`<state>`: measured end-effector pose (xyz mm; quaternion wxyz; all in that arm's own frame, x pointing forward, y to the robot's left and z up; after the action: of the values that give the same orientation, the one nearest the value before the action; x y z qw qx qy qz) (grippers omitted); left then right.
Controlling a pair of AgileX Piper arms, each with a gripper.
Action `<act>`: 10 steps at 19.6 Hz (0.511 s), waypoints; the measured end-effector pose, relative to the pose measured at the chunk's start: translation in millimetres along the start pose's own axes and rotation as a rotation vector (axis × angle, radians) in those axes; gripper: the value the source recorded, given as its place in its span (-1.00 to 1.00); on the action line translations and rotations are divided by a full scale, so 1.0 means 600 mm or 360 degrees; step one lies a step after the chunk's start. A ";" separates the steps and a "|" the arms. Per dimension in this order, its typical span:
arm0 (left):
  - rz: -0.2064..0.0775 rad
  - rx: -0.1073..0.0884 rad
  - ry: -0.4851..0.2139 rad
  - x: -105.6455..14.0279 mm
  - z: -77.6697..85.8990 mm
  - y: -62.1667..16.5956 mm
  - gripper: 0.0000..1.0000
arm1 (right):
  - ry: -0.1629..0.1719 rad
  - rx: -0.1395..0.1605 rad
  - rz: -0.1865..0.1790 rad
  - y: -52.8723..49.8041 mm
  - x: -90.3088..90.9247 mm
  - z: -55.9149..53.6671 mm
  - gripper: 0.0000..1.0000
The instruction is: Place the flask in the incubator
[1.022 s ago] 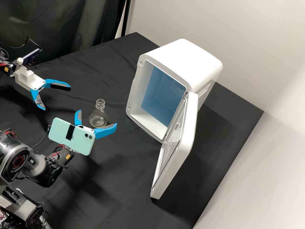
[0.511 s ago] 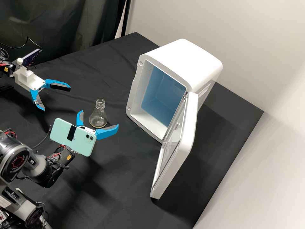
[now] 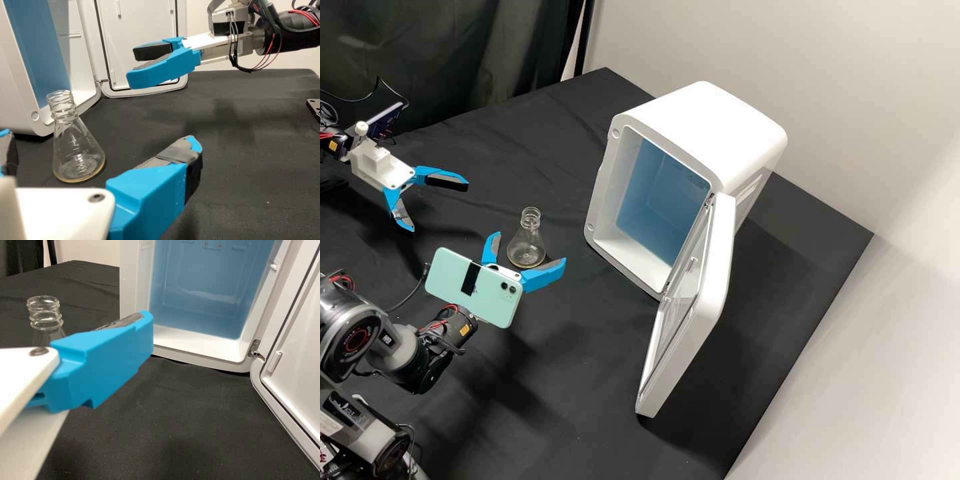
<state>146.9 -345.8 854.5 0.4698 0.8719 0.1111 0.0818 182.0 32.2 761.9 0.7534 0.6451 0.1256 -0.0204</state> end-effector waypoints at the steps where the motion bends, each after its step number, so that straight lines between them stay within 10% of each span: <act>1: 0.0005 0.0004 0.0000 0.000 0.000 0.001 1.00 | 0.0000 0.0000 0.0000 0.000 0.000 0.000 -1.00; 10: 0.0016 0.0014 -0.0001 -0.001 0.001 0.003 1.00 | 0.0011 -0.0001 0.0014 0.003 -0.001 -0.002 -1.00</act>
<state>146.6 -347.6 855.8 0.4655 0.8746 0.1070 0.0835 181.4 33.6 763.5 0.7532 0.6456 0.1252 -0.0148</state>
